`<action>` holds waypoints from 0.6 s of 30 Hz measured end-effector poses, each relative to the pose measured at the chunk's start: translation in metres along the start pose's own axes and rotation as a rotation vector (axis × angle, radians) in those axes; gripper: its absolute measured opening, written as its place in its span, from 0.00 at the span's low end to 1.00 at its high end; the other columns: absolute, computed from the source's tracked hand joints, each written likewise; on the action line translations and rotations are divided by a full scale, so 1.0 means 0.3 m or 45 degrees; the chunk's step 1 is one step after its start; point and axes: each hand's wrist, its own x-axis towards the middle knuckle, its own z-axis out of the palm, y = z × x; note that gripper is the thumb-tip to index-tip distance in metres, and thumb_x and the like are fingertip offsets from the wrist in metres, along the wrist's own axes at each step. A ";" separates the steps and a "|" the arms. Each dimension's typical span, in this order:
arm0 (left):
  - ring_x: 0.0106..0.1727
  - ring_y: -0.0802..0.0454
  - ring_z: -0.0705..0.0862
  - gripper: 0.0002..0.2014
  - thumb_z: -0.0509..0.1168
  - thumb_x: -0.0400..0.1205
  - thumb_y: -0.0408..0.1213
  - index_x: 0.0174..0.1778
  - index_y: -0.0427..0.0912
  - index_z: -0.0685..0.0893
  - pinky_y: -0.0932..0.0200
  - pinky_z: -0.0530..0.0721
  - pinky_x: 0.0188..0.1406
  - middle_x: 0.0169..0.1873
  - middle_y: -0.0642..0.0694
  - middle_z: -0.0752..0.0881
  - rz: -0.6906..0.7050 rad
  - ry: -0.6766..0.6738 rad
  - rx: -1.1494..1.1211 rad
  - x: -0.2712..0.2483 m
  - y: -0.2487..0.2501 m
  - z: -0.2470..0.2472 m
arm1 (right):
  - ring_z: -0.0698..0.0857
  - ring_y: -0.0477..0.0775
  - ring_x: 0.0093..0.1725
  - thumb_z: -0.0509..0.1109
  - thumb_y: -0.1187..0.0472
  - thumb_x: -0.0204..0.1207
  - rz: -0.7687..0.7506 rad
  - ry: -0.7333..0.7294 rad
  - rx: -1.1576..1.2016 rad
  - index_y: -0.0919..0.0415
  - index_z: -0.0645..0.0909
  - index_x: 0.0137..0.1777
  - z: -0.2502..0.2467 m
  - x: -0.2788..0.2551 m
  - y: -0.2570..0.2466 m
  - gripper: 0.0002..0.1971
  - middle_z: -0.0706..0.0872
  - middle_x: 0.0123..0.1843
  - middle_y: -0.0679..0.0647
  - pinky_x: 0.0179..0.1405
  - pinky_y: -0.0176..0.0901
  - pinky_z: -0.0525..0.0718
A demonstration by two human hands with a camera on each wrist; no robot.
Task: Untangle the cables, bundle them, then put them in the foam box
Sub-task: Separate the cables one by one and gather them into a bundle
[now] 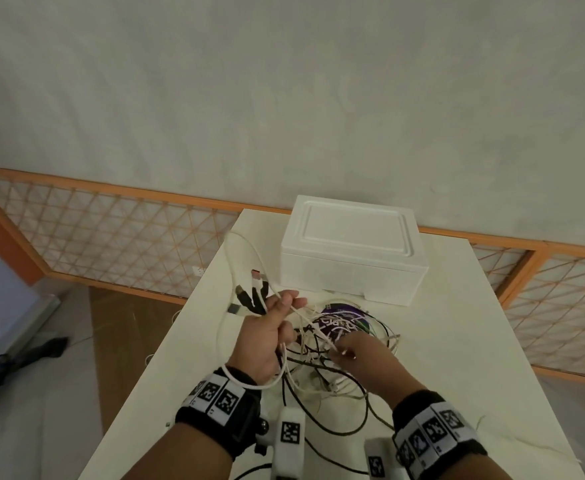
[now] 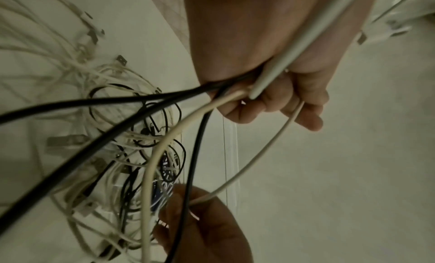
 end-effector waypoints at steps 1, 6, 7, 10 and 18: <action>0.15 0.60 0.62 0.07 0.64 0.81 0.38 0.47 0.43 0.88 0.67 0.66 0.20 0.51 0.45 0.90 -0.005 -0.019 0.016 -0.004 0.003 0.000 | 0.79 0.49 0.36 0.68 0.55 0.79 0.008 0.070 0.039 0.58 0.82 0.40 0.008 0.001 0.002 0.09 0.81 0.35 0.49 0.42 0.41 0.78; 0.18 0.62 0.67 0.16 0.69 0.75 0.25 0.57 0.42 0.86 0.68 0.67 0.20 0.44 0.49 0.90 -0.128 -0.153 0.343 -0.020 -0.062 -0.018 | 0.83 0.42 0.33 0.72 0.64 0.75 -0.079 0.339 0.634 0.51 0.83 0.39 -0.062 0.008 -0.095 0.07 0.86 0.32 0.48 0.38 0.37 0.81; 0.19 0.60 0.67 0.13 0.69 0.76 0.23 0.52 0.42 0.88 0.67 0.66 0.21 0.33 0.48 0.87 -0.154 -0.150 0.459 -0.023 -0.079 -0.019 | 0.85 0.45 0.34 0.72 0.66 0.75 -0.112 0.359 0.735 0.51 0.83 0.41 -0.083 0.006 -0.125 0.07 0.87 0.33 0.51 0.37 0.37 0.83; 0.20 0.54 0.65 0.04 0.73 0.76 0.36 0.45 0.43 0.90 0.62 0.65 0.24 0.25 0.40 0.75 -0.227 -0.195 0.755 -0.017 -0.133 -0.042 | 0.87 0.55 0.35 0.72 0.67 0.76 -0.216 0.431 0.954 0.54 0.82 0.45 -0.132 -0.002 -0.190 0.06 0.88 0.33 0.56 0.41 0.48 0.87; 0.18 0.57 0.64 0.09 0.64 0.84 0.32 0.48 0.29 0.86 0.65 0.63 0.19 0.26 0.49 0.86 -0.172 0.012 0.609 -0.008 -0.143 -0.047 | 0.87 0.49 0.49 0.81 0.60 0.65 0.085 0.184 0.639 0.50 0.74 0.65 -0.065 0.048 -0.069 0.30 0.82 0.57 0.46 0.49 0.43 0.87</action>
